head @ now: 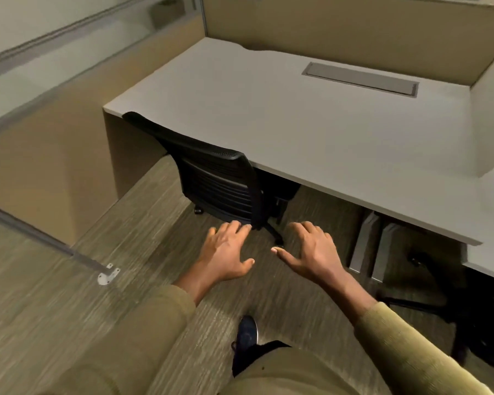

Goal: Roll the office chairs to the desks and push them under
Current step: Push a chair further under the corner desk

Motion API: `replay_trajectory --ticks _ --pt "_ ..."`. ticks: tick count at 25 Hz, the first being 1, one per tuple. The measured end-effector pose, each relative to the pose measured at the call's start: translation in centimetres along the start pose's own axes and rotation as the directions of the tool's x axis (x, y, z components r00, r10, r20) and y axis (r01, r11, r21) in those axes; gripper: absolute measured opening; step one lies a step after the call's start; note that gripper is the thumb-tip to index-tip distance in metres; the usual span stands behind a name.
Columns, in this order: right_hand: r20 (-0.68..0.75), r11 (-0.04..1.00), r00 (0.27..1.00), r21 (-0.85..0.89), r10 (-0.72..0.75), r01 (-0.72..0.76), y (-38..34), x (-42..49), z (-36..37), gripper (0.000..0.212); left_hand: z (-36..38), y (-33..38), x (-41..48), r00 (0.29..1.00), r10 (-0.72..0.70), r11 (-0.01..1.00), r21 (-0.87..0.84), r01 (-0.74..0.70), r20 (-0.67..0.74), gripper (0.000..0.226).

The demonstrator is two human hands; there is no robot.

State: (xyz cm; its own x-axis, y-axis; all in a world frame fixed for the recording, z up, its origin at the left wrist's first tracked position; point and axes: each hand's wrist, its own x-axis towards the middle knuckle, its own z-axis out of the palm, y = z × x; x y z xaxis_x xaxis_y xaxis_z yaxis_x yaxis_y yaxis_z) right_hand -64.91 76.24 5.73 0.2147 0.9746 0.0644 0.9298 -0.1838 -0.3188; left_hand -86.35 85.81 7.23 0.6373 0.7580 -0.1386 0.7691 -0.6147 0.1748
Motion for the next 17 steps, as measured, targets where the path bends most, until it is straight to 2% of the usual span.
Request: replay_trajectory --ticks 8,11,13,17 --pt "-0.063 0.998 0.997 0.032 -0.050 0.052 -7.4 12.9 -2.3 0.080 -5.9 -11.1 7.3 0.994 -0.047 0.997 -0.066 0.041 -0.100 0.082" --pt "-0.117 0.999 0.993 0.040 -0.031 0.036 -10.3 17.4 -2.5 0.076 -8.4 -15.8 10.5 0.978 -0.047 0.993 -0.118 0.023 -0.204 0.070" --pt "-0.148 0.998 0.988 0.043 -0.034 0.041 -11.8 19.1 -2.4 0.075 -9.6 -17.6 11.7 0.937 -0.053 0.989 -0.151 0.000 -0.346 0.058" --pt "-0.090 1.000 0.996 -0.022 0.009 -0.011 -16.2 24.2 -1.0 0.083 -11.8 -23.8 15.7 0.884 -0.107 0.986 -0.161 0.036 -0.456 0.054"
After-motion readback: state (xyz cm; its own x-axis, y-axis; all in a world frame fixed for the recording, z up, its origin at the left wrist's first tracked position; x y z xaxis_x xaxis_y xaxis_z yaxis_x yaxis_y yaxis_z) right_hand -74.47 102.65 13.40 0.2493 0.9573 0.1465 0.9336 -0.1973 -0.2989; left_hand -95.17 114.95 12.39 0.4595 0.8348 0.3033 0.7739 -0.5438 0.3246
